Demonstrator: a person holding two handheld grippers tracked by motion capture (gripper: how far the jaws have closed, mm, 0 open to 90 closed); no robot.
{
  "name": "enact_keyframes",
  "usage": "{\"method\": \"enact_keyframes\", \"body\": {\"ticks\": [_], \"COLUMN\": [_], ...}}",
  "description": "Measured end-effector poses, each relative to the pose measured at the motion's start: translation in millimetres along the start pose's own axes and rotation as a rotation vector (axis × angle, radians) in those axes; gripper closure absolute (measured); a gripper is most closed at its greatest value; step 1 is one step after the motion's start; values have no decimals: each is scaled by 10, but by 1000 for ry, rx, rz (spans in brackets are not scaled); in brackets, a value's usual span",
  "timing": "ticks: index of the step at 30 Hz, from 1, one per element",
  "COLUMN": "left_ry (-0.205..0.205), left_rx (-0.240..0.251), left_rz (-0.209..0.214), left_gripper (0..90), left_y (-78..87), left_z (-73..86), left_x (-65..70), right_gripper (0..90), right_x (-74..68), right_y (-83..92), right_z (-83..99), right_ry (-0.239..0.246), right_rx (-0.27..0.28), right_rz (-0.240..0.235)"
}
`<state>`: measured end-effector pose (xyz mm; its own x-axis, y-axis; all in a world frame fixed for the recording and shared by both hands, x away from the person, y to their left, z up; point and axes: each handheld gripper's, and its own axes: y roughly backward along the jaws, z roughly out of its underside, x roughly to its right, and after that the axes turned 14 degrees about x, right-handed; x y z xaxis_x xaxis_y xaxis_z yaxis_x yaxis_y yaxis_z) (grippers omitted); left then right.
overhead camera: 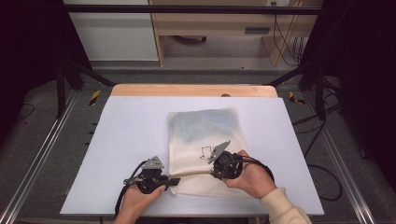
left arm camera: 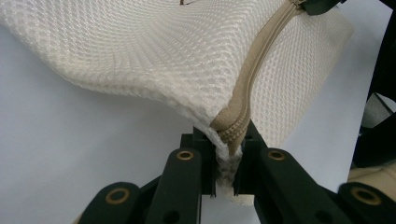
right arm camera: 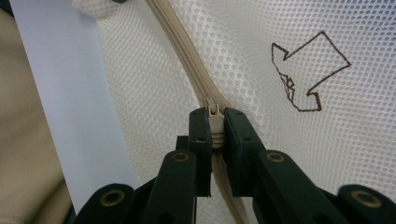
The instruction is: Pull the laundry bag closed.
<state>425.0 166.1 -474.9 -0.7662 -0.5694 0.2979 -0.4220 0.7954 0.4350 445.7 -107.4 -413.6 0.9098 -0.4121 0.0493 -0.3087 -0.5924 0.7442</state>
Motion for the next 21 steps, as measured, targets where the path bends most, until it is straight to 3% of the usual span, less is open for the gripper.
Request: {"method": "enact_keyframes", "body": {"ticks": [21], "left_ry": [0], "left_rx": [3], "left_rz": [-2], "left_gripper": [825], "left_y": [13], "left_z": [-9], "left_x": [-11], "right_gripper": [822], "right_x": [45], "right_y": [65], "right_z": [59], "right_ry": [-14], "right_rx": [3], "right_rz": [12]}}
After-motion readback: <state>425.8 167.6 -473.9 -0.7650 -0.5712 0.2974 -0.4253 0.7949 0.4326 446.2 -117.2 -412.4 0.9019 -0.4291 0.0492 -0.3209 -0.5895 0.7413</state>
